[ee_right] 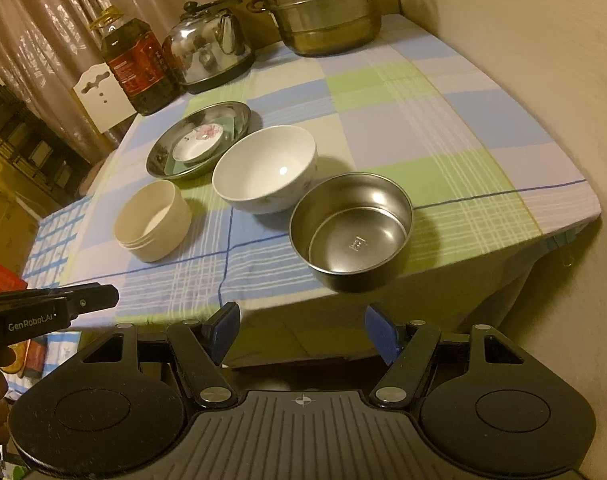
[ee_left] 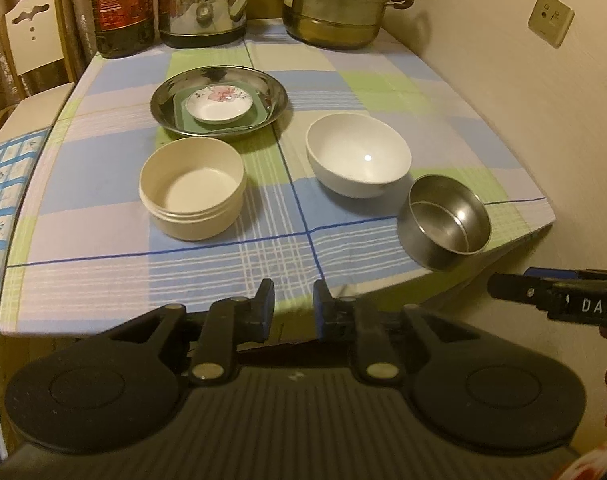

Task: Organize plates and bowls
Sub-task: 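Withdraw both tools from the stacked plates back over the table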

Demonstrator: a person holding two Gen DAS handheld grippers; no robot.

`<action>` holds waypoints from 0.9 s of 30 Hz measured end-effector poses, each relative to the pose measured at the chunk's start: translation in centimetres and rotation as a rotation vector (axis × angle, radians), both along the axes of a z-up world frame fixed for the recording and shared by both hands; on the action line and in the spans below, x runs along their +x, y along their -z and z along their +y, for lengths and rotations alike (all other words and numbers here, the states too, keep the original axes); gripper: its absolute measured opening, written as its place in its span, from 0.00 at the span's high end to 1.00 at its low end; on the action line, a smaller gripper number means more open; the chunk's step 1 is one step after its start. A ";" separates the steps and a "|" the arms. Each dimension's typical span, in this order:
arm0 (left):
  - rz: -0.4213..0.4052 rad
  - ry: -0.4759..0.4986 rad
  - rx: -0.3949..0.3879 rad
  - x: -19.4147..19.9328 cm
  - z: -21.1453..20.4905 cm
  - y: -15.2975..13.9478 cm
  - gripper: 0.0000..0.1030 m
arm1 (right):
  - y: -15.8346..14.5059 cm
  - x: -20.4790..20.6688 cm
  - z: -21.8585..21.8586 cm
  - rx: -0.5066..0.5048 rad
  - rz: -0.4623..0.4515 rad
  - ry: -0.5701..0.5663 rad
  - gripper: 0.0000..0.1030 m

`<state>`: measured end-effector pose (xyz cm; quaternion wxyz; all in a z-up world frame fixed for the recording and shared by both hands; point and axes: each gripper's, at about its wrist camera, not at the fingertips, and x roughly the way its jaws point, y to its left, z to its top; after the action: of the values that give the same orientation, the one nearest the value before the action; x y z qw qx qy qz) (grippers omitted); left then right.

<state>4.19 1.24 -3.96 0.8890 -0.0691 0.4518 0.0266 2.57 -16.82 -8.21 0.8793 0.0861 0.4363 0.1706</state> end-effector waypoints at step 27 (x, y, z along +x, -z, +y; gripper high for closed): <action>0.051 0.045 0.027 4.0 9.5 1.3 0.66 | 1.4 2.7 7.1 -0.032 0.067 0.040 0.33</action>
<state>8.17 10.79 -5.25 0.8784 -0.0461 0.4754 0.0146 5.29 -9.67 -9.59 0.8687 0.0862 0.4664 0.1431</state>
